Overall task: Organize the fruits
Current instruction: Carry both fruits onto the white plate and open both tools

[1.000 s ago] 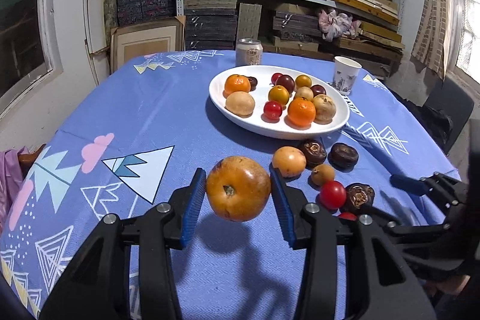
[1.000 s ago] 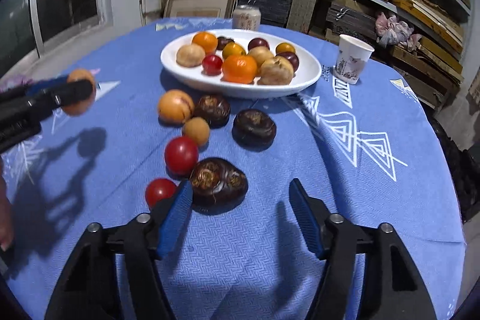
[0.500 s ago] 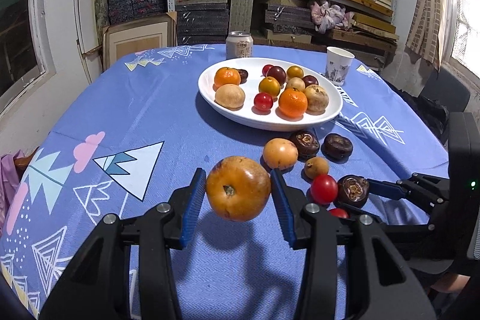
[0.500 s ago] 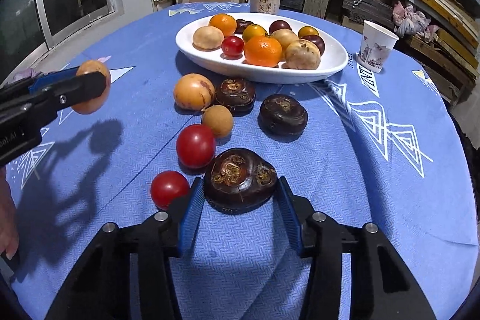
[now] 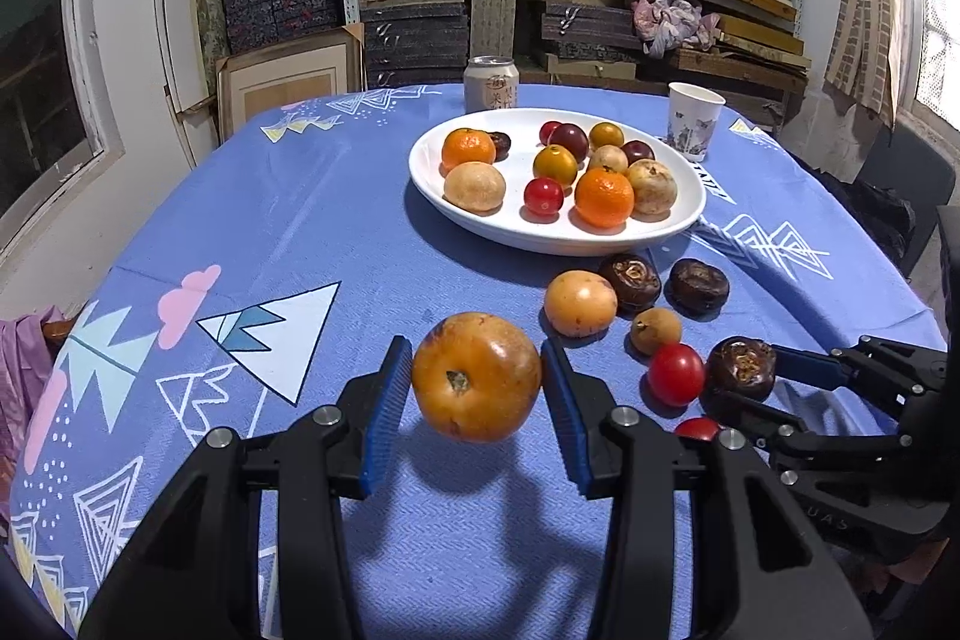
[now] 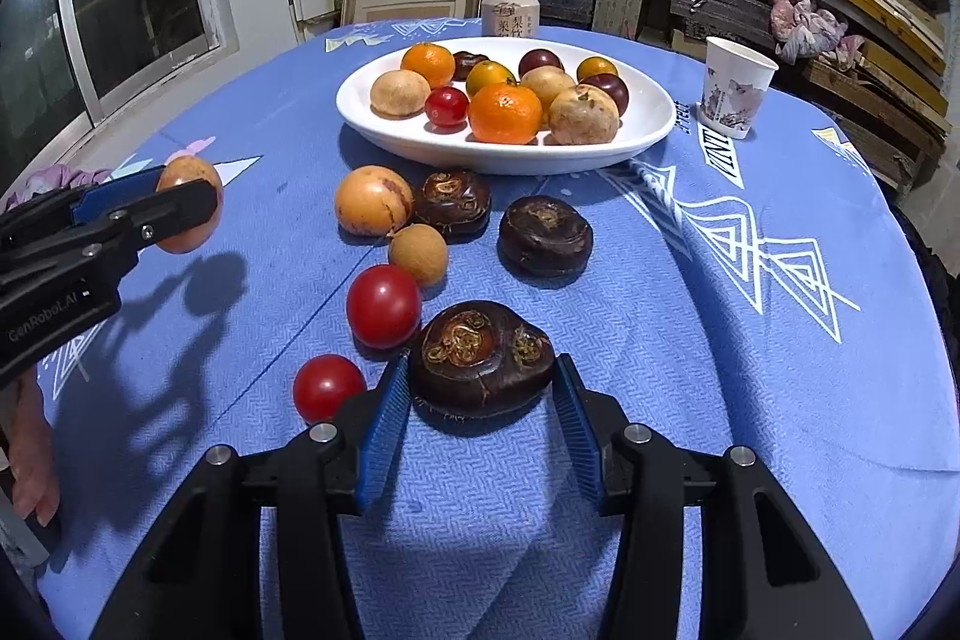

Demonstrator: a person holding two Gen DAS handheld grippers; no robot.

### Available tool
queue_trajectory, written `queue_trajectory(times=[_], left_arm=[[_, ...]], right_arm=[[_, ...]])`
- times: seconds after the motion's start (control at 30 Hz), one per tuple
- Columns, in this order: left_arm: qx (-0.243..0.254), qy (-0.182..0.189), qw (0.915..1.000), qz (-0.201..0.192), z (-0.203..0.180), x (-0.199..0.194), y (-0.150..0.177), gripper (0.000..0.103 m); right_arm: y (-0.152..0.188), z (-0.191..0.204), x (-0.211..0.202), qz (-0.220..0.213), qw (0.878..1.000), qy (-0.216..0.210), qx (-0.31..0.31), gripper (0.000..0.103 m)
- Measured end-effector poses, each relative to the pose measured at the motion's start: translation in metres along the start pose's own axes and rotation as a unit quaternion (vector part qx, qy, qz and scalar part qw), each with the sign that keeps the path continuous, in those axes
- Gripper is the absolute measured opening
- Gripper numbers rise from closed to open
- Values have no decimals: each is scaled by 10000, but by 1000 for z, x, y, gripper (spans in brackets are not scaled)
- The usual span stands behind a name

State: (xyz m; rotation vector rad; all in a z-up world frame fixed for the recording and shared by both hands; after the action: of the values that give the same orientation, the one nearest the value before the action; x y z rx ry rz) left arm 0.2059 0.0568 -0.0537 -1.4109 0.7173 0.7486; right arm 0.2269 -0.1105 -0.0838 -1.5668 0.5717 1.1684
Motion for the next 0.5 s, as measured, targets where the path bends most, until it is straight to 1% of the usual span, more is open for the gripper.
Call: queue_trajectory(times=[0.1,0.27,0.43,0.5], left_arm=[[7,-63,10000,-43,0,-1,0,44],[6,-68,10000,-64,1,-2,1,44],[67,-89,9998,-136,-4,-9,2,44],[102,-147,9995,-242,-8,-16,0,44]], right_arm=[[0,-1,-4,-86,10000,-31,27,50],[2,-3,-18,-353,9992,-88,135,50],[12,-7,-48,-858,9956,-188,310,50],[16,-11,-62,-1074,9928,-335,406,50]])
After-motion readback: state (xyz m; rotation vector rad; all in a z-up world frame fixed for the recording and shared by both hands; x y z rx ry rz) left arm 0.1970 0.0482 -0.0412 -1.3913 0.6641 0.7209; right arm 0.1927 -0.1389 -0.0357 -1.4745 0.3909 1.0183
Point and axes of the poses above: each gripper's, at about its wrist camera, not at the fingertips, and x roughly the way its jaws point, z to its left, y to its underside, the point moved 2 cm from there along x, roughly the way its jaws point, and after that the axes turned 14 degrees about z, right-handed, at the moved point
